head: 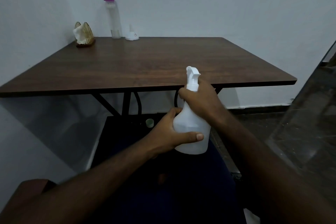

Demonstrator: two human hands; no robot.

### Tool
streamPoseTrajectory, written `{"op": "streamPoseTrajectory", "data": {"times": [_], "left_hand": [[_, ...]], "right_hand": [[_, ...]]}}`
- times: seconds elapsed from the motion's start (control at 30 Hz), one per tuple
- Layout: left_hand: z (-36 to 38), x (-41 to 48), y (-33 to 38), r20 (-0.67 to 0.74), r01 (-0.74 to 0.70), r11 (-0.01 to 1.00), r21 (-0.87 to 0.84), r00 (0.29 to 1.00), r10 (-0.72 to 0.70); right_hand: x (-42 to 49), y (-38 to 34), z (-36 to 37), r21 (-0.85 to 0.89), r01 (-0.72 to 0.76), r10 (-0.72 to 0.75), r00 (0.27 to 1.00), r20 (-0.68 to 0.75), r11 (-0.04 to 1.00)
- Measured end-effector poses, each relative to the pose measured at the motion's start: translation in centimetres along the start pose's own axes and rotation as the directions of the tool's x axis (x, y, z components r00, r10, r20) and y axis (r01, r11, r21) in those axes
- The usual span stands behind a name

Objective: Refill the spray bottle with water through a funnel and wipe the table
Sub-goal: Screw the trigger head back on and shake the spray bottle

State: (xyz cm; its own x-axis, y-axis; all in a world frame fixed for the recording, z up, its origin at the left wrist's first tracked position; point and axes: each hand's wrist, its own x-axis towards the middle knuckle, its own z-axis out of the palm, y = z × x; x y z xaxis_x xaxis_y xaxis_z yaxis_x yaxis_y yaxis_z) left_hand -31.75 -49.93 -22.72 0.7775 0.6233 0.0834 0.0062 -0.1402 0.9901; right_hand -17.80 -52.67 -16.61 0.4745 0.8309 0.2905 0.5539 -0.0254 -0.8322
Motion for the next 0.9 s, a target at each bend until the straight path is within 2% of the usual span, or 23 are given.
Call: {"op": "streamPoseTrajectory", "data": {"times": [0.13, 0.47, 0.57, 0.8, 0.9], "left_hand": [[1.0, 0.3, 0.4, 0.047, 0.005, 0.997, 0.075, 0.999, -0.009], [0.7, 0.8, 0.9, 0.038, 0.038, 0.989, 0.144, 0.998, -0.044], [0.6, 0.9, 0.8, -0.014, 0.04, 0.986, 0.159, 0.999, -0.038], [0.3, 0.7, 1.1, -0.049, 0.044, 0.996, 0.074, 0.998, -0.041], [0.2, 0.3, 0.9, -0.046, 0.04, 0.998, 0.049, 0.998, -0.037]], "right_hand": [[-0.4, 0.3, -0.4, -0.088, 0.02, -0.018, 1.0, 0.018, 0.996], [-0.1, 0.5, -0.6, -0.019, -0.026, 0.025, 0.999, -0.033, 0.999], [-0.1, 0.6, -0.5, 0.015, -0.007, 0.008, 0.998, -0.067, 1.0], [0.2, 0.7, -1.1, 0.085, -0.018, 0.026, 0.995, -0.097, 0.996], [0.1, 0.8, -0.6, 0.096, -0.037, 0.042, 0.998, -0.054, 0.995]]}}
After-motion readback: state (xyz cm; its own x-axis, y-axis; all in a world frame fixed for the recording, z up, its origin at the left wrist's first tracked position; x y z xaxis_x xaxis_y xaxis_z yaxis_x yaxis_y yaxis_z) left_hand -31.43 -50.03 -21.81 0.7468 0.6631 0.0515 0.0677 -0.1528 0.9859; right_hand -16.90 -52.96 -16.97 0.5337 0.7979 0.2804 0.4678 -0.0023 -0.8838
